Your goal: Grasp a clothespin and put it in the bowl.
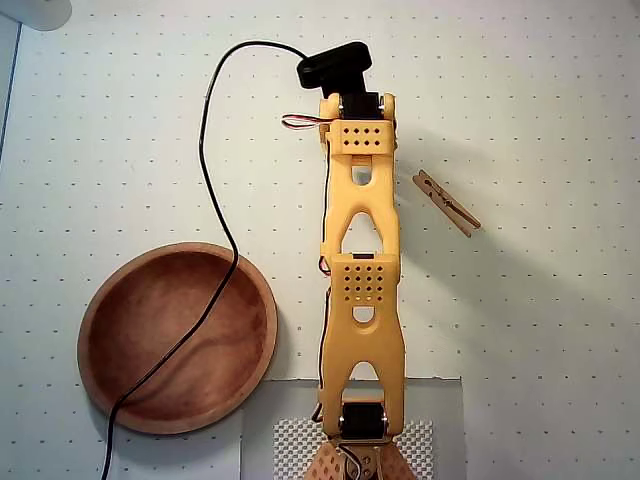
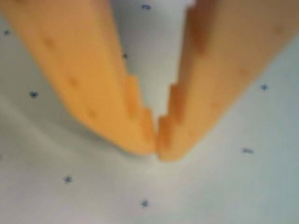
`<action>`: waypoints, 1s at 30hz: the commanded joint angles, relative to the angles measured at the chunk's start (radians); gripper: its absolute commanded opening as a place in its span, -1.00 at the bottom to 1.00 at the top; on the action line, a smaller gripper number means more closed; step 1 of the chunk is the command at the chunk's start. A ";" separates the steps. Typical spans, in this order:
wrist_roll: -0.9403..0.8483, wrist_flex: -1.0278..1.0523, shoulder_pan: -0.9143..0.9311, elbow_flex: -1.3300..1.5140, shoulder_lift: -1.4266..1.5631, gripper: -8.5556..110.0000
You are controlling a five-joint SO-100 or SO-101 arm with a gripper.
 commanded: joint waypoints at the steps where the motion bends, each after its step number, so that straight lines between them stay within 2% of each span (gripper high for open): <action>1: -0.035 -0.002 0.028 -0.051 0.049 -0.90; 16: -0.055 0.000 0.193 -0.051 0.057 -0.90; 21: -0.160 0.000 0.216 -0.051 0.057 -0.89; 27: -0.178 -0.003 0.216 -0.057 0.060 -0.89; 30: -0.230 -0.003 0.218 -0.064 0.060 -0.82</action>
